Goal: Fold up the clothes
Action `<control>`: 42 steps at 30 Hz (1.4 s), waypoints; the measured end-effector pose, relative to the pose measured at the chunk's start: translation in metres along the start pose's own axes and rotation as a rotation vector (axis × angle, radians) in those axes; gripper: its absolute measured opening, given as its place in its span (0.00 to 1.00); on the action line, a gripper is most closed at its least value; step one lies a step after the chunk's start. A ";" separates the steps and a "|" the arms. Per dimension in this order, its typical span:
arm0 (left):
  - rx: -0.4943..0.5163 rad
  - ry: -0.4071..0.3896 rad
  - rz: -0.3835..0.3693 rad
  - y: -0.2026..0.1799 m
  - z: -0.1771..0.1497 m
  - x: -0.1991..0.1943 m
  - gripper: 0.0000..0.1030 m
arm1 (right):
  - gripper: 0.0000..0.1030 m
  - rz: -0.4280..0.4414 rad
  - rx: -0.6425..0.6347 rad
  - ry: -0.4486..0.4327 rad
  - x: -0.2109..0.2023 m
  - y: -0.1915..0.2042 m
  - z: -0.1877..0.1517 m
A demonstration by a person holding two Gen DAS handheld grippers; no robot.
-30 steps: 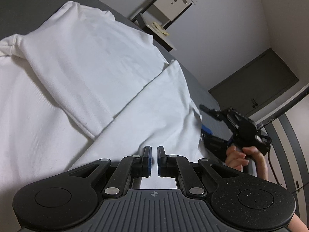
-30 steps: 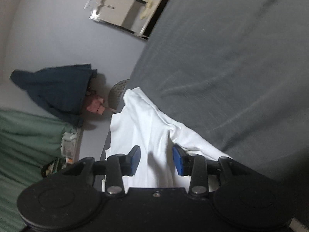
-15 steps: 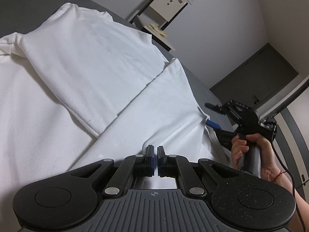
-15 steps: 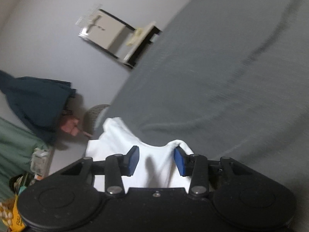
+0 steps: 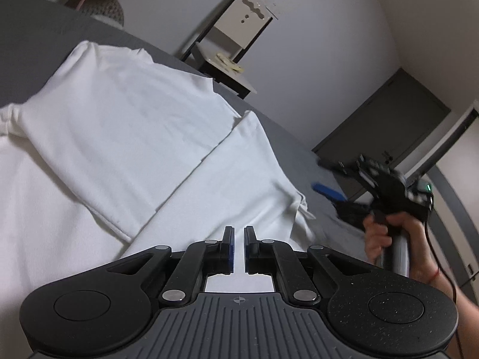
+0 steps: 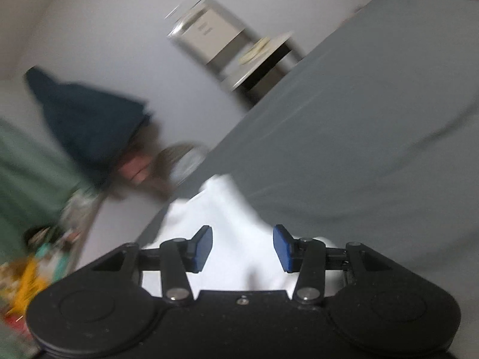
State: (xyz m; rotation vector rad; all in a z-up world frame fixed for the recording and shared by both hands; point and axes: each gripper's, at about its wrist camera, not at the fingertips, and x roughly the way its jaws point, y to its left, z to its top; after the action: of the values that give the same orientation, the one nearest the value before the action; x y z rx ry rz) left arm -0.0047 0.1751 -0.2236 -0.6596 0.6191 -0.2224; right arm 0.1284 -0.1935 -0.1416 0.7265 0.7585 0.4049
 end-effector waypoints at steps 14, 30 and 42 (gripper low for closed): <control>-0.022 -0.050 0.071 0.006 0.011 -0.006 0.04 | 0.59 -0.171 -0.200 0.024 0.004 0.003 0.004; -0.100 -0.321 0.414 0.062 0.059 -0.055 0.04 | 0.58 -0.326 -0.674 0.178 0.168 0.122 0.052; 0.136 -0.160 0.458 0.099 0.159 -0.014 0.04 | 0.58 -0.254 -0.557 0.305 0.193 0.094 0.078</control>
State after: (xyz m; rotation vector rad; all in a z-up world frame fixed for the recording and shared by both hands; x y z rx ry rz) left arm 0.0802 0.3369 -0.1813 -0.3857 0.5787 0.2119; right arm 0.3078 -0.0533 -0.1258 0.0423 0.9563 0.4728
